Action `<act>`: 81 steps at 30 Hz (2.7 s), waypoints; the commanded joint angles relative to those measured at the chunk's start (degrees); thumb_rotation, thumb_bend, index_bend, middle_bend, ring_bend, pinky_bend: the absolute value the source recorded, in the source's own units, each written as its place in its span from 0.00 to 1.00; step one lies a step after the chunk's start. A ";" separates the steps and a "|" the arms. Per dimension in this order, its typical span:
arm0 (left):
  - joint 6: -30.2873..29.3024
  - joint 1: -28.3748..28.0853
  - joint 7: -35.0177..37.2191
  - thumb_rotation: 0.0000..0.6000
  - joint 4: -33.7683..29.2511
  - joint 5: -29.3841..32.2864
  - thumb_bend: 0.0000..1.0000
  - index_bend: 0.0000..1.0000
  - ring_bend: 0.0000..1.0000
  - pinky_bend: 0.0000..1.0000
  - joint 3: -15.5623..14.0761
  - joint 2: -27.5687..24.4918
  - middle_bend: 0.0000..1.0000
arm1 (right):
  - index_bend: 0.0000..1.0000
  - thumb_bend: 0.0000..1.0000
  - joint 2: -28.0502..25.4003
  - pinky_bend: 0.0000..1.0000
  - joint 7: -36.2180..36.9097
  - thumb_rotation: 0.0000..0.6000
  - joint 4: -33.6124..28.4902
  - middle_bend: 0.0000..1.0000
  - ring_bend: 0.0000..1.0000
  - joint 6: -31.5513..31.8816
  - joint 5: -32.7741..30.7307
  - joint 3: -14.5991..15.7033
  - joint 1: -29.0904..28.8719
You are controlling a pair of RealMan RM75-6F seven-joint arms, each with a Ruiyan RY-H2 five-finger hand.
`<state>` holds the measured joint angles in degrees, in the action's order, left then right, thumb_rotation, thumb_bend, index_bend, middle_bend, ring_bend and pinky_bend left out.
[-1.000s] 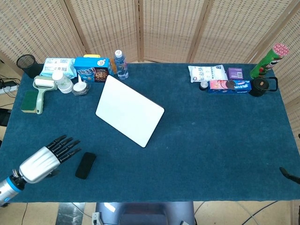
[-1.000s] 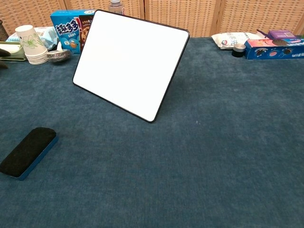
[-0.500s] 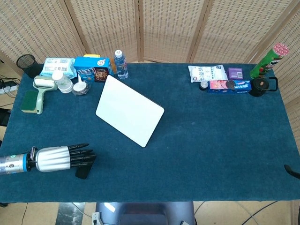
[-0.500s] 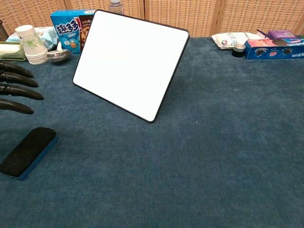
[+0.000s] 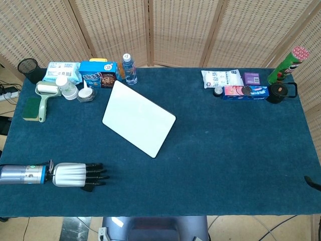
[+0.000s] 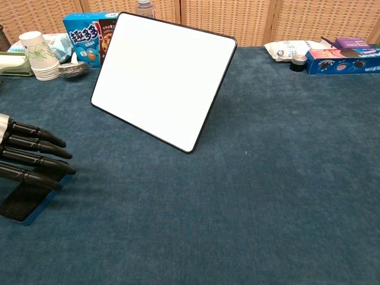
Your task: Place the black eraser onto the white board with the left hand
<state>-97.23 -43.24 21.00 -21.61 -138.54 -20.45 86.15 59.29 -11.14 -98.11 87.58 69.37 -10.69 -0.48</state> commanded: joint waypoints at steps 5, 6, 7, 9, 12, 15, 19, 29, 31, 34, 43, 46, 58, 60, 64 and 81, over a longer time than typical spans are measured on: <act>1.39 -0.73 0.91 1.00 2.06 1.24 0.11 0.00 0.00 0.15 -3.18 2.98 0.00 | 0.07 0.00 -0.07 0.00 0.24 1.00 0.06 0.03 0.05 -0.26 -0.20 0.01 -0.08; 1.45 -0.78 0.93 1.00 2.21 1.30 0.11 0.00 0.00 0.16 -3.45 3.11 0.00 | 0.07 0.00 -0.08 0.00 0.30 1.00 0.07 0.03 0.05 -0.25 -0.23 -0.01 -0.08; 1.55 -0.82 1.02 1.00 2.40 1.42 0.11 0.00 0.00 0.16 -3.86 3.28 0.00 | 0.07 0.00 -0.10 0.00 0.38 1.00 0.09 0.03 0.05 -0.25 -0.28 -0.04 -0.07; 2.12 -0.86 1.14 1.00 2.99 1.88 0.11 0.00 0.00 0.17 -4.79 3.55 0.00 | 0.07 0.00 -0.18 0.00 0.61 1.00 0.14 0.03 0.05 -0.31 -0.31 -0.07 -0.08; 2.35 -0.77 1.20 1.00 3.39 2.75 0.11 0.00 0.00 0.19 -5.51 3.98 0.00 | 0.07 0.00 -0.28 0.00 0.97 1.00 0.25 0.03 0.05 -0.42 -0.32 -0.09 -0.10; 2.13 -0.67 1.12 1.00 3.67 3.80 0.13 0.04 0.01 0.22 -5.83 4.71 0.06 | 0.07 0.00 -0.35 0.00 1.30 1.00 0.33 0.03 0.05 -0.53 -0.26 -0.07 -0.12; 1.98 -0.72 1.26 1.00 4.22 4.82 0.16 0.21 0.08 0.28 -6.27 5.64 0.18 | 0.08 0.00 -0.42 0.00 1.55 1.00 0.45 0.03 0.05 -0.58 -0.15 -0.04 -0.15; 0.69 -0.21 0.86 1.00 5.60 7.03 0.21 0.53 0.29 0.44 -7.37 6.74 0.42 | 0.08 0.00 -0.50 0.00 2.16 1.00 0.72 0.03 0.05 -0.33 0.43 0.06 -0.10; -0.24 -0.01 0.85 1.00 5.81 7.91 0.21 0.56 0.31 0.45 -7.10 6.70 0.44 | 0.08 0.00 -0.48 0.00 2.16 1.00 0.72 0.03 0.05 -0.36 0.55 0.13 -0.12; -1.95 0.31 0.54 1.00 5.68 9.78 0.22 0.58 0.32 0.46 -5.92 6.67 0.45 | 0.08 0.00 -0.48 0.00 2.02 1.00 0.68 0.03 0.05 -0.50 0.56 0.24 -0.15; -2.21 -0.51 1.59 1.00 3.55 20.20 0.22 0.59 0.33 0.47 2.32 6.16 0.47 | 0.08 0.00 -0.49 0.00 1.98 1.00 0.53 0.03 0.05 -1.13 0.64 0.55 -0.35; 0.64 -1.43 1.83 1.00 0.78 23.65 0.22 0.59 0.34 0.47 5.01 6.02 0.47 | 0.08 0.00 -0.46 0.00 2.01 1.00 0.61 0.03 0.05 -1.51 0.64 0.66 -0.49; 8.67 -6.71 -2.37 1.00 -2.75 32.66 0.22 0.59 0.34 0.47 13.89 12.02 0.47 | 0.08 0.00 -0.34 0.00 2.31 1.00 0.96 0.03 0.05 -3.58 0.51 1.22 -1.23; 10.52 -7.48 -2.78 1.00 -2.05 33.57 0.22 0.59 0.34 0.47 14.59 13.44 0.47 | 0.08 0.00 -0.40 0.00 2.45 1.00 0.91 0.03 0.05 -3.75 0.50 1.28 -1.27; 13.81 -9.05 -2.81 1.00 -0.83 35.26 0.22 0.59 0.34 0.47 15.86 15.87 0.47 | 0.08 0.00 -0.51 0.00 2.76 1.00 1.03 0.03 0.05 -4.04 0.30 1.28 -1.34; 20.39 -12.56 -3.44 1.00 4.72 39.33 0.21 0.59 0.34 0.45 18.26 21.62 0.47 | 0.08 0.00 -0.72 0.00 3.84 1.00 1.70 0.04 0.05 -5.31 -0.86 1.06 -1.77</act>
<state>-77.31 -55.51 17.88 -17.48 -99.66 -2.50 107.19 58.57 -7.32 -96.41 82.27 68.52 -9.62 -2.24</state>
